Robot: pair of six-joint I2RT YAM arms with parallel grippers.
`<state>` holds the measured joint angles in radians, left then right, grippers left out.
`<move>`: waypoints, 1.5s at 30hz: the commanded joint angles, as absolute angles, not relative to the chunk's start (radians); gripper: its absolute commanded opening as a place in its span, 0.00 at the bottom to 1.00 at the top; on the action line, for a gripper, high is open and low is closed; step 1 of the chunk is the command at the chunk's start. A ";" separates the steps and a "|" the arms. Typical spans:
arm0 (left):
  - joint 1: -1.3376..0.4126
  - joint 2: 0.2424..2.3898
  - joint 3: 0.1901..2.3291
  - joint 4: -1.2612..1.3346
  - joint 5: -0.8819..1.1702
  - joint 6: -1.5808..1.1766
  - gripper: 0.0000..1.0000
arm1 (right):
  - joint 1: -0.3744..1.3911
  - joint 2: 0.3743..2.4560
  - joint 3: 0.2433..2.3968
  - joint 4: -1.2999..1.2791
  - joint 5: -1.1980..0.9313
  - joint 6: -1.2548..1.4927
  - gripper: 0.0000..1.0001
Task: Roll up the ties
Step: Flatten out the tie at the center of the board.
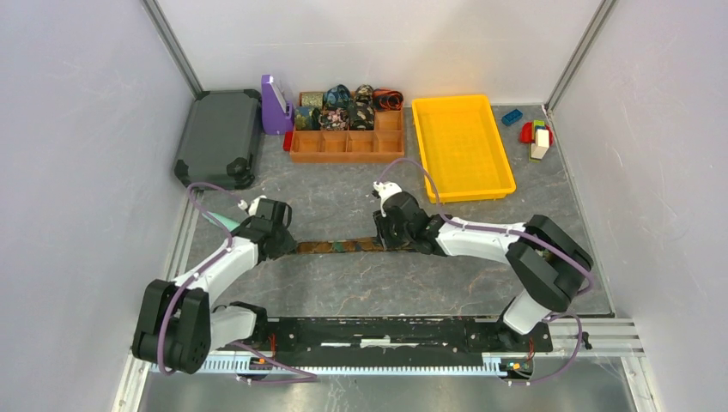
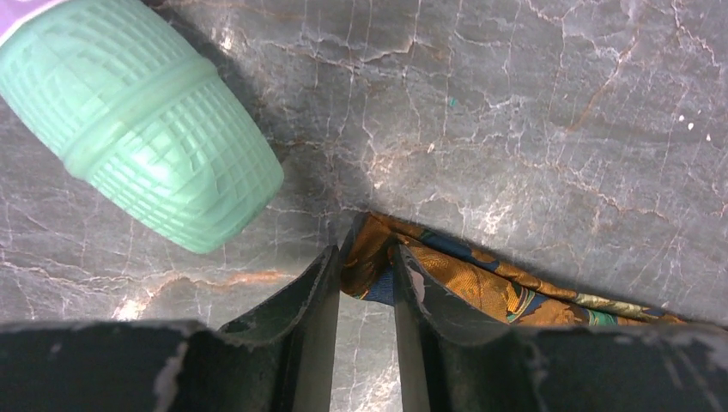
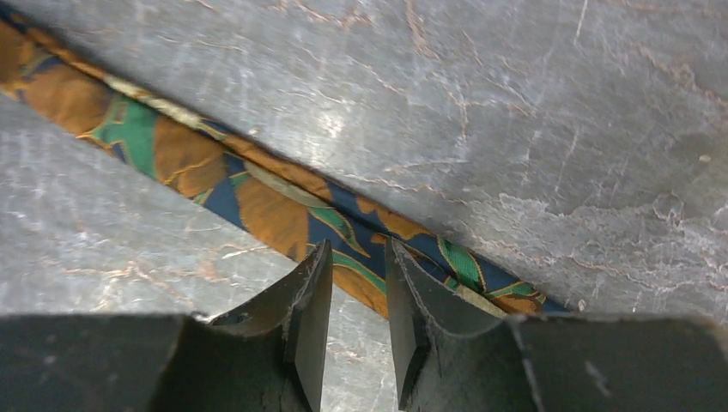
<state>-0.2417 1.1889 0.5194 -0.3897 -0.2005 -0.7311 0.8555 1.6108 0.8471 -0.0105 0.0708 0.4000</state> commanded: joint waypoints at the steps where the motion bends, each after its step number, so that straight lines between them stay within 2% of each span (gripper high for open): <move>1: -0.255 1.126 0.496 -0.422 -0.162 -0.708 0.35 | 0.847 1.647 0.821 -0.029 0.149 0.444 0.35; 10: -0.345 1.038 0.459 -0.470 -0.143 -0.775 0.35 | 0.827 1.572 0.693 -0.059 0.173 0.458 0.36; 20: -0.544 0.977 0.454 -0.530 -0.147 -0.873 0.35 | 0.806 1.422 0.616 -0.120 0.184 0.432 0.38; 22: -0.587 0.948 0.461 -0.554 -0.167 -0.894 0.38 | 0.800 1.382 0.601 -0.138 0.205 0.426 0.38; 25: -0.603 0.905 0.468 -0.575 -0.193 -0.885 0.47 | 0.799 1.349 0.619 -0.156 0.192 0.389 0.40; 27: -0.603 0.858 0.465 -0.572 -0.223 -0.872 0.59 | 0.799 1.351 0.667 -0.170 0.147 0.341 0.44; 30: -0.603 0.738 0.418 -0.512 -0.222 -0.841 0.63 | 0.801 1.362 0.746 -0.212 0.123 0.303 0.52; 33: -0.603 0.626 0.353 -0.443 -0.185 -0.820 0.63 | 0.801 1.337 0.763 -0.174 0.096 0.283 0.60; 38: -0.603 0.551 0.293 -0.397 -0.136 -0.811 0.58 | 0.804 1.262 0.678 -0.017 0.037 0.272 0.66; 45: -0.604 0.562 0.237 -0.358 -0.152 -0.853 0.52 | 0.804 1.188 0.507 0.196 0.035 0.278 0.69</move>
